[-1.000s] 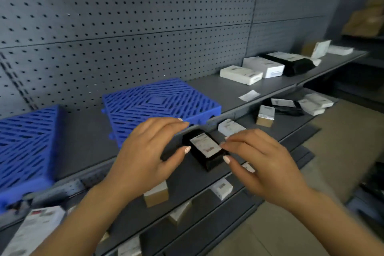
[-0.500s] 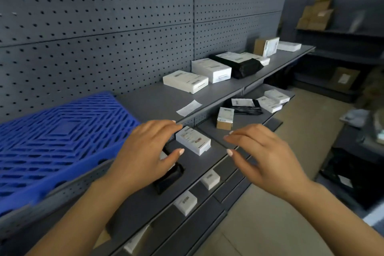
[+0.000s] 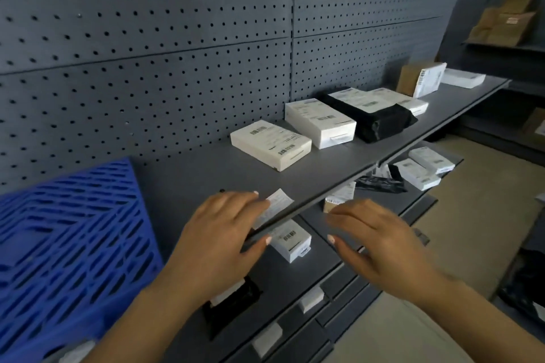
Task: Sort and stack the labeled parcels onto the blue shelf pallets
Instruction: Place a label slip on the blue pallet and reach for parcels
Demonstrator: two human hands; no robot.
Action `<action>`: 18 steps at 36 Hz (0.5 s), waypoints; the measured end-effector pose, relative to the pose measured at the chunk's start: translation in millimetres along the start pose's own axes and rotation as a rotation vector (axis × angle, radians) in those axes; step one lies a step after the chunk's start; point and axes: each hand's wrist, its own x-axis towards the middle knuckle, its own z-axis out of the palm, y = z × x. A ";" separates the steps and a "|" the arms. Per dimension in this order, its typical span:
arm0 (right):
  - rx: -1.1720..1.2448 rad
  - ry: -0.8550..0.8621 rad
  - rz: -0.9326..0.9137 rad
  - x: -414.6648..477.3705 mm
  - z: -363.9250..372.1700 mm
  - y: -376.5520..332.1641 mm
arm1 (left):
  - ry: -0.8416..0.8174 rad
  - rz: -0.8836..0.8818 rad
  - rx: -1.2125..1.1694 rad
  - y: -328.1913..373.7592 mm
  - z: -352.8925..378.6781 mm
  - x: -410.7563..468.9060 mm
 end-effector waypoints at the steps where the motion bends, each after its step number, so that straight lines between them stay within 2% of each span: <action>1: 0.017 0.000 -0.014 3.7 4.9 5.5 | -0.008 -0.015 0.009 0.0 2.3 1.0; 18: 0.236 -0.129 -0.371 66.5 65.0 62.5 | -0.045 -0.308 0.194 34.8 23.9 3.7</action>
